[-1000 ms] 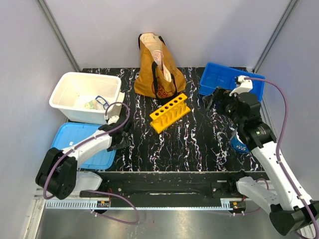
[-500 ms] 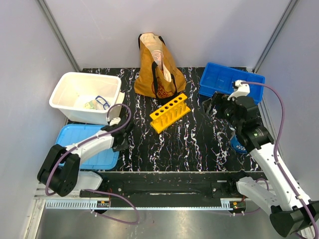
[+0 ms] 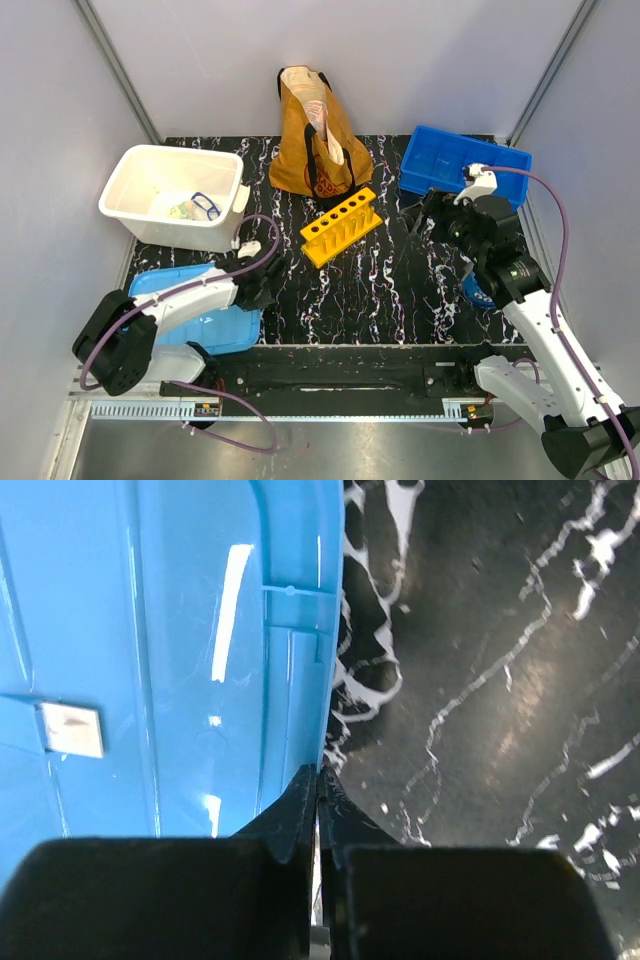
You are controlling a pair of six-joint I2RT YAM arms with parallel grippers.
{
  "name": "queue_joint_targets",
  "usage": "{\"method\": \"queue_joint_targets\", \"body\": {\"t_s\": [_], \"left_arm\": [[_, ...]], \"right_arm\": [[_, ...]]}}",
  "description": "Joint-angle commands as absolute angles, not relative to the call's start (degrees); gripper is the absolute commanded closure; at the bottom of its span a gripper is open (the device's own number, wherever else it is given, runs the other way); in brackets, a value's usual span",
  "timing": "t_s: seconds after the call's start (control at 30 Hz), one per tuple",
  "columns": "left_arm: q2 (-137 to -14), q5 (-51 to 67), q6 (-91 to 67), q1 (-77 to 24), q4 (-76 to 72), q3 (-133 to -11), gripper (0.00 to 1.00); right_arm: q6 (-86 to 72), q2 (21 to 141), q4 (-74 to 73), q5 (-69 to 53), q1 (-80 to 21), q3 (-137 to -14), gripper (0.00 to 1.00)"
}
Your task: Organize the chemistry lab equipment
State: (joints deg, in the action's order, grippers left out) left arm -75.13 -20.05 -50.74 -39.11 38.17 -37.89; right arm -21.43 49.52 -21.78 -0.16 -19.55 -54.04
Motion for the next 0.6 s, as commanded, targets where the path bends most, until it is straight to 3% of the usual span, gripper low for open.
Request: {"method": "queue_joint_targets", "body": {"t_s": [0.0, 0.23, 0.57], "left_arm": [[-69.6, -14.8, -52.3, -40.9, 41.5, -40.2, 1.0], [-58.3, -7.4, -49.5, -41.9, 42.8, -42.5, 1.0], [-47.0, 3.1, -44.4, -42.4, 41.7, -42.0, 1.0]], "right_arm": [[-23.4, 49.1, -17.6, -12.8, -19.8, -54.3, 0.09], [-28.2, 49.9, -2.6, -32.8, -20.3, -46.0, 0.14], [-14.7, 52.6, 22.0, -35.3, -29.5, -36.7, 0.2]]}}
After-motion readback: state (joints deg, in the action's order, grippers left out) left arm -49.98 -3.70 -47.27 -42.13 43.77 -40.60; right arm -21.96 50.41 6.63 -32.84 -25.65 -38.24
